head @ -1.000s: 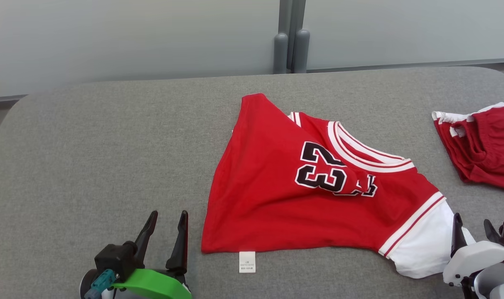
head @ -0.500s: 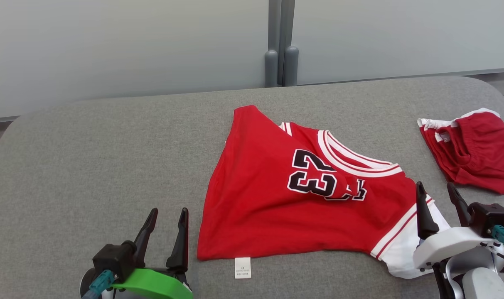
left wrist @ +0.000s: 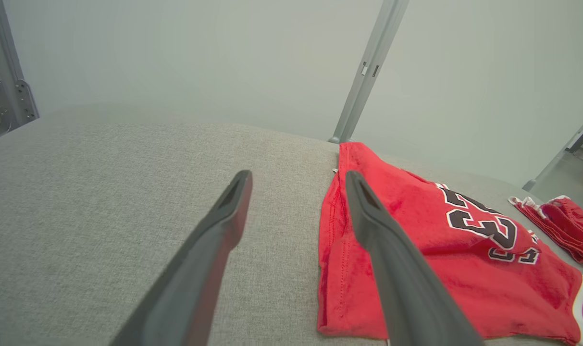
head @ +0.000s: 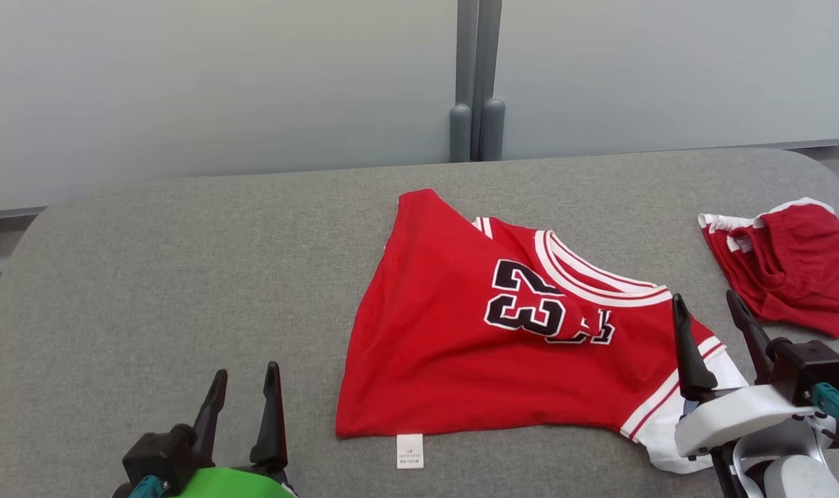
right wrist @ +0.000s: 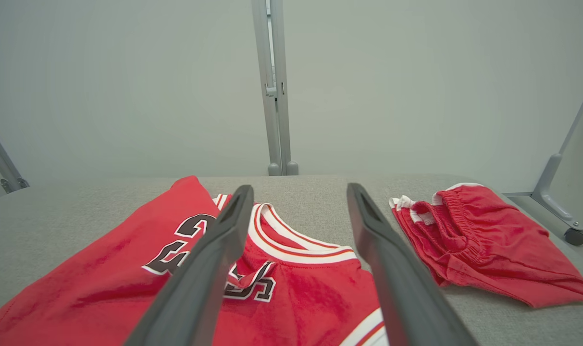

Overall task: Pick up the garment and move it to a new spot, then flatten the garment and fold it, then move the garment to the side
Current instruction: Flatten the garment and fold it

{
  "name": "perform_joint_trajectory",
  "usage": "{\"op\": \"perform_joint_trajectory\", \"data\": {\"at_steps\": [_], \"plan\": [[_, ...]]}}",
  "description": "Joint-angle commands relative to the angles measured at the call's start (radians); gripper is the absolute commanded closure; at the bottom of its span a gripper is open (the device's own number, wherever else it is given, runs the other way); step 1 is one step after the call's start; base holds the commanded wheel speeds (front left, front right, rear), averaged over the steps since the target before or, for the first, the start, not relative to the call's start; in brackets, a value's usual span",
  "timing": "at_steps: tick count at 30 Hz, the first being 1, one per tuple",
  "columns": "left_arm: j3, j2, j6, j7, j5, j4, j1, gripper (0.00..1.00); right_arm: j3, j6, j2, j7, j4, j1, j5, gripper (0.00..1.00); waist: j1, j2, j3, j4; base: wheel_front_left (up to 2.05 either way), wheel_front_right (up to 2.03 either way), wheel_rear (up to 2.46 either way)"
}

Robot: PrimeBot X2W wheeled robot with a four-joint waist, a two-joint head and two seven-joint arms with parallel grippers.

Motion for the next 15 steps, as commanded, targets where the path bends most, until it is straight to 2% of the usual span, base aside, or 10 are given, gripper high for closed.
{"op": "perform_joint_trajectory", "data": {"at_steps": [1, 15], "plan": [[0.011, 0.007, 0.01, -0.006, -0.006, -0.01, 0.023, 0.0, 0.005, -0.001, -0.004, 0.002, -0.018, 0.017, -0.004, 0.0, 0.0, 0.0041, -0.003, 0.002, 0.0, 0.0, 0.0], [0.024, 0.024, 0.048, -0.008, 0.011, -0.048, 0.095, 0.0, 0.045, -0.001, -0.004, -0.019, -0.063, 0.065, 0.007, 0.0, 0.0, 0.0041, -0.016, 0.009, 0.0, 0.0, 0.0]]}}
